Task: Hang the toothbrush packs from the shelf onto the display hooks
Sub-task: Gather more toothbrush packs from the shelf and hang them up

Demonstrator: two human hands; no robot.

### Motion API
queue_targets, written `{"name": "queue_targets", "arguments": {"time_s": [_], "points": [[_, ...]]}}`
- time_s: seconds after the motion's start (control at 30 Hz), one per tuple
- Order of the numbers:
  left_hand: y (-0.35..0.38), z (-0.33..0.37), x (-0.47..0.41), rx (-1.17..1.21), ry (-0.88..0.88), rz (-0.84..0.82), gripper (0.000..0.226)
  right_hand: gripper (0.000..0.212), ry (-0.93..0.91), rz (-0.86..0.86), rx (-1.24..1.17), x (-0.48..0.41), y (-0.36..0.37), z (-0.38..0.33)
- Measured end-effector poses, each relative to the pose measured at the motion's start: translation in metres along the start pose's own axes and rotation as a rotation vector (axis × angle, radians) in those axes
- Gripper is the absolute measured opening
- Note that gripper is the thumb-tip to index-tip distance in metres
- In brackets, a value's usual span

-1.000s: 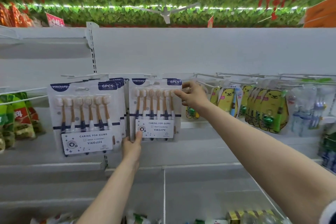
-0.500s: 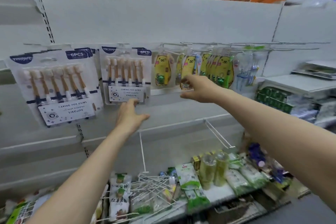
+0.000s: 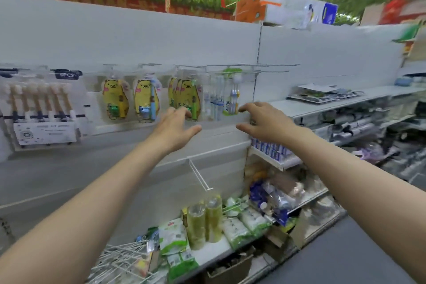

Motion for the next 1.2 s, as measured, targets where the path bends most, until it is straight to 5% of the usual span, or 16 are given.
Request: {"name": "queue_targets", "arguments": {"time_s": [0.6,1.2], "points": [[0.239,0.38,-0.174,0.02,0.454,-0.145,0.057,0.06,0.27,0.096,0.201,0.061,-0.055,0.433],[0.474,0.596,-0.475,0.081,0.585,-0.169,0.053,0.061,0.385,0.085,0.246,-0.102,-0.056,0.804]]}}
Point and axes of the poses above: each hand's wrist, its own x-axis away from the middle knuckle, its own y-axis out of the palm, z = x × y, the point moved 5 cm from there along -x, towards the middle knuckle, and after that the axes turned 8 degrees about y, right-handed, at the moved point
